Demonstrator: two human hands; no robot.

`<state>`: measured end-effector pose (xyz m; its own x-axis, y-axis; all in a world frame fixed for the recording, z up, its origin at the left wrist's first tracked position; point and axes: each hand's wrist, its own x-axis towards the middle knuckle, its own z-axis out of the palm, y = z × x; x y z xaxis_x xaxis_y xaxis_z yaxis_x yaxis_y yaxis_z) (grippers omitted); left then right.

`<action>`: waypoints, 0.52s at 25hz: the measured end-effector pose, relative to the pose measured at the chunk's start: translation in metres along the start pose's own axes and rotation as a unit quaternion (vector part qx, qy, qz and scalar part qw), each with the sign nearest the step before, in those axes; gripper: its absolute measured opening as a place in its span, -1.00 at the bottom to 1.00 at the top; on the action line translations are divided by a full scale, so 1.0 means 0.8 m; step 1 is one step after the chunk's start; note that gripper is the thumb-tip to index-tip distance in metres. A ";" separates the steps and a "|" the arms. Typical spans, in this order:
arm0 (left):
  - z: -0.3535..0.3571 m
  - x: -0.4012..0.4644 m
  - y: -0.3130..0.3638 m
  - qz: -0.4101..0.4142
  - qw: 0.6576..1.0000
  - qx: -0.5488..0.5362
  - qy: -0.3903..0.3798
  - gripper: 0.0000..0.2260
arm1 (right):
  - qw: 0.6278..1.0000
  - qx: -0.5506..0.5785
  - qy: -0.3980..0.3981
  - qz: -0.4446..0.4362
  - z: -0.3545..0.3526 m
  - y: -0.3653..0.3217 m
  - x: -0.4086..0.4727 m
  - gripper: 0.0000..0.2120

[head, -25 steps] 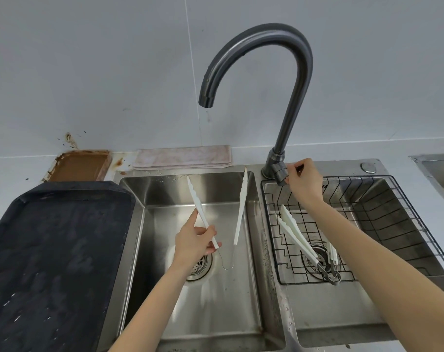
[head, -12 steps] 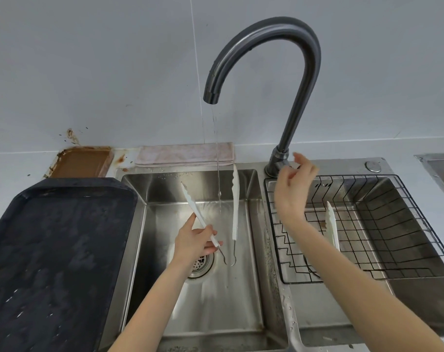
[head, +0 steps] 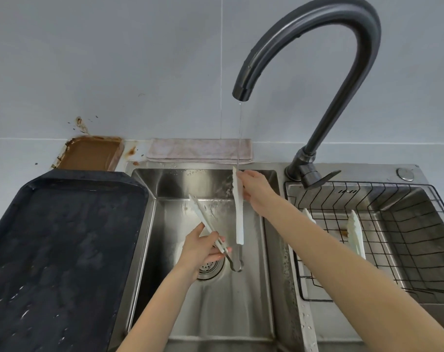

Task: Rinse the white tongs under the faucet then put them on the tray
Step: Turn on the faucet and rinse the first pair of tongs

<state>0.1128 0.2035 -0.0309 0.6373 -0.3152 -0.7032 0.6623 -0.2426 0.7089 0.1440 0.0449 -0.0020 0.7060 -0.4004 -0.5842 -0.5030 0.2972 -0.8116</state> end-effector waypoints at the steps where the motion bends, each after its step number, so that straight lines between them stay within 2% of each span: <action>1: 0.000 0.005 -0.002 -0.005 1.000 0.004 -0.004 -0.85 | 1.000 0.026 -0.009 0.009 0.000 -0.001 0.006 -0.85; 7: 0.002 0.025 0.003 -0.016 1.000 0.018 -0.017 -0.79 | 0.985 0.158 -0.071 0.022 0.000 -0.003 0.017 -0.79; 10: 0.007 0.029 0.009 -0.016 1.000 0.009 -0.010 -0.78 | 0.986 0.146 -0.074 0.035 0.002 -0.008 0.021 -0.69; 13: 0.009 0.037 0.020 -0.017 1.000 -0.016 0.011 -0.88 | 0.991 0.116 -0.048 0.051 0.005 -0.009 0.021 -0.59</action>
<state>0.1395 0.1840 -0.0403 0.6222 -0.2873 -0.7283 0.6960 -0.2228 0.6826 0.1612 0.0392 -0.0061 0.7077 -0.2766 -0.6501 -0.4536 0.5274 -0.7183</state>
